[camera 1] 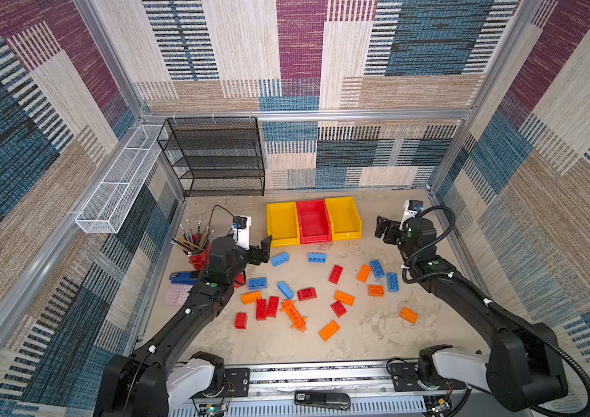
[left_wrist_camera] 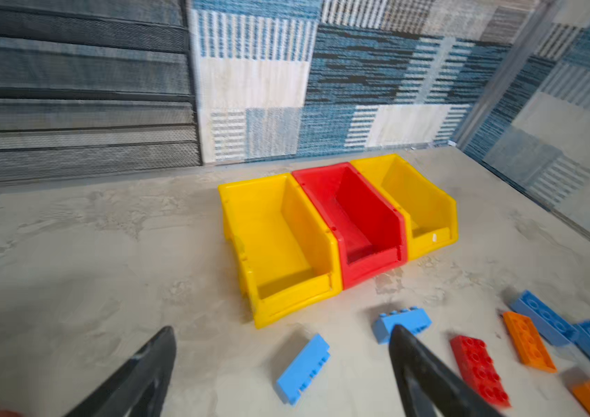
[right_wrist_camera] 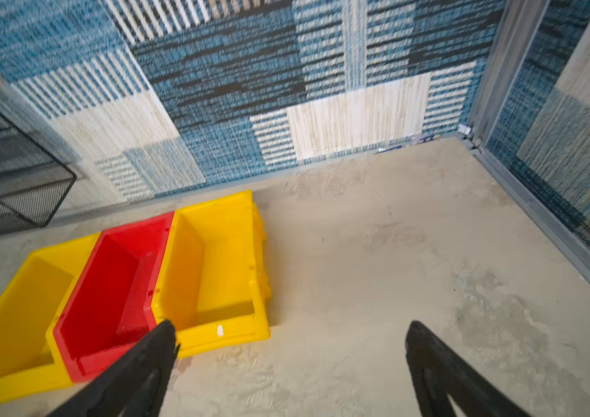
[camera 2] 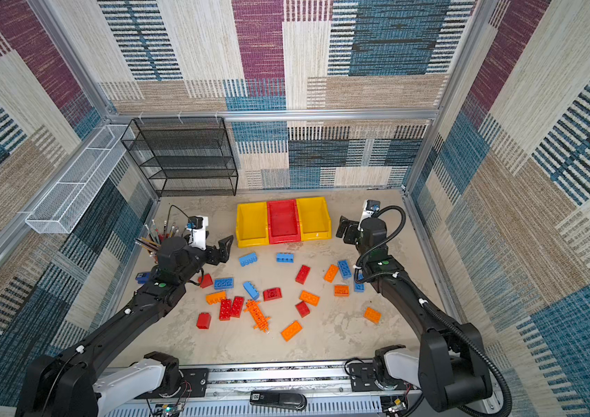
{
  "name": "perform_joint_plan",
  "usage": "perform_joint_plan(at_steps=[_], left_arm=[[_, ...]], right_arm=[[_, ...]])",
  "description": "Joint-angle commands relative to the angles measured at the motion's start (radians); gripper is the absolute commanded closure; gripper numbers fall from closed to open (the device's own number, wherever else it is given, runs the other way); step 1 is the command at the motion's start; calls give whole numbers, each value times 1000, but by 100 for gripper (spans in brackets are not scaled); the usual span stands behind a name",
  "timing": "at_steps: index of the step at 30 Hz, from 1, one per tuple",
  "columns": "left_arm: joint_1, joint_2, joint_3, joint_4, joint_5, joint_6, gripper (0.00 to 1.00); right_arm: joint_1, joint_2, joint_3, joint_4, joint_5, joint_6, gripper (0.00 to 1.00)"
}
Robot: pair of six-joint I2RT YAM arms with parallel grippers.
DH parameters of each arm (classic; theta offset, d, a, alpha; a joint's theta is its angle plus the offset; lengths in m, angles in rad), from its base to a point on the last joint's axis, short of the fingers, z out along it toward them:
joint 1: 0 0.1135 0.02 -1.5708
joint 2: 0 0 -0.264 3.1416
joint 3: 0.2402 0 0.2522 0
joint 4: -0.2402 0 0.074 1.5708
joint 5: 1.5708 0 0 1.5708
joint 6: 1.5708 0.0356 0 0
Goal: Sort the legos into containers by color
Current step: Pick up the lego from the middle-right of the table.
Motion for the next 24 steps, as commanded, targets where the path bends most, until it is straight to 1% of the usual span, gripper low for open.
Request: perform_joint_plan(at_steps=[1,2,5,7,8,11,13,15,17,20,24], left_arm=[[-118,28,52,-136,-151,35,8],[-164,39,70,-158,-189,45,8],[-294,75,121,-199,-299,77,8],[-349,99,163,-222,-349,82,8],[-375,111,183,-231,-393,84,8],[-435,136,243,-254,-468,120,7],[-445,142,261,-244,-471,121,5],[-446,143,260,-204,-480,107,0],[-445,142,249,-161,-451,131,1],[-444,150,231,-116,-455,126,1],[-438,169,244,-122,-381,161,1]], right_arm=[[42,20,33,-131,-5,-13,1],[60,27,43,-149,-10,-13,1],[123,36,75,-208,29,-8,1],[140,29,88,-240,25,-4,1],[142,23,91,-258,26,1,1],[145,10,87,-290,6,-5,1],[146,14,86,-313,12,-3,1],[147,34,91,-340,16,-7,1],[147,50,92,-351,23,-4,1],[147,62,86,-340,23,9,1],[147,74,87,-331,20,8,1]])
